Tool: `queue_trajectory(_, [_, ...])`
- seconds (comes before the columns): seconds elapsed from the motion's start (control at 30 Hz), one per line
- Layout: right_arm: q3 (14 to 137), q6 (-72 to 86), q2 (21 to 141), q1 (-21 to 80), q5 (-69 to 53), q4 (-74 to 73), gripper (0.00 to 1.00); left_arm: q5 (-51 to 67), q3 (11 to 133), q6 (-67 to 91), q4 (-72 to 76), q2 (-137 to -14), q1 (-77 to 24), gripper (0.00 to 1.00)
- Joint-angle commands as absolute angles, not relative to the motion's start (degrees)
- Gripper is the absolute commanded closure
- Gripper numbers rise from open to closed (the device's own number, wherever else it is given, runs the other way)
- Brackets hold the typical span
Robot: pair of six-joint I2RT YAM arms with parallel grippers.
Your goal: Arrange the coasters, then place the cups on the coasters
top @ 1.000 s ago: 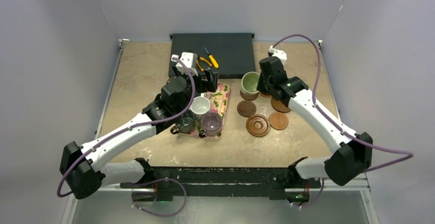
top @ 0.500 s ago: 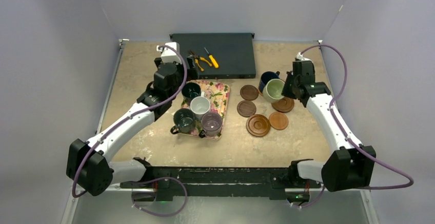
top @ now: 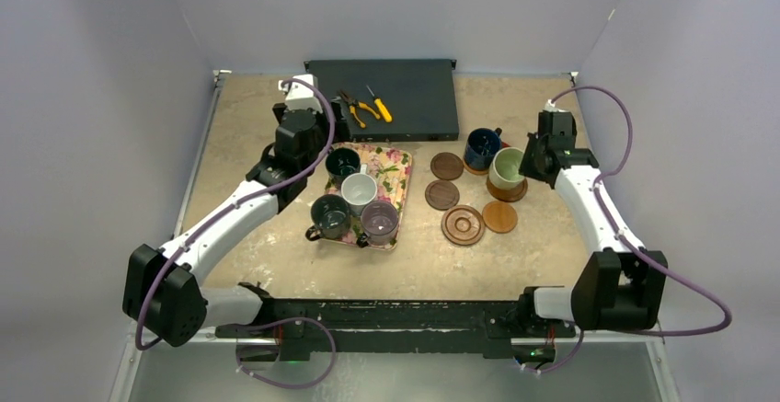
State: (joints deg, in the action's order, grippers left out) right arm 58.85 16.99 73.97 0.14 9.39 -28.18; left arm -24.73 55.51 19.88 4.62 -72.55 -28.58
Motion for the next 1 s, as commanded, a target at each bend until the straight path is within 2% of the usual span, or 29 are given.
queue_trajectory(0.0, [62.3, 15.5, 76.6, 0.1, 12.3, -23.6, 1.0, -25.0, 56.7, 19.3, 6.0, -72.8, -28.1, 0.09])
queue_trajectory(0.97, [64.0, 14.8, 84.2, -3.0, 12.7, -21.8, 1.0, -23.0, 56.7, 20.6, 5.9, -75.1, -27.9, 0.1])
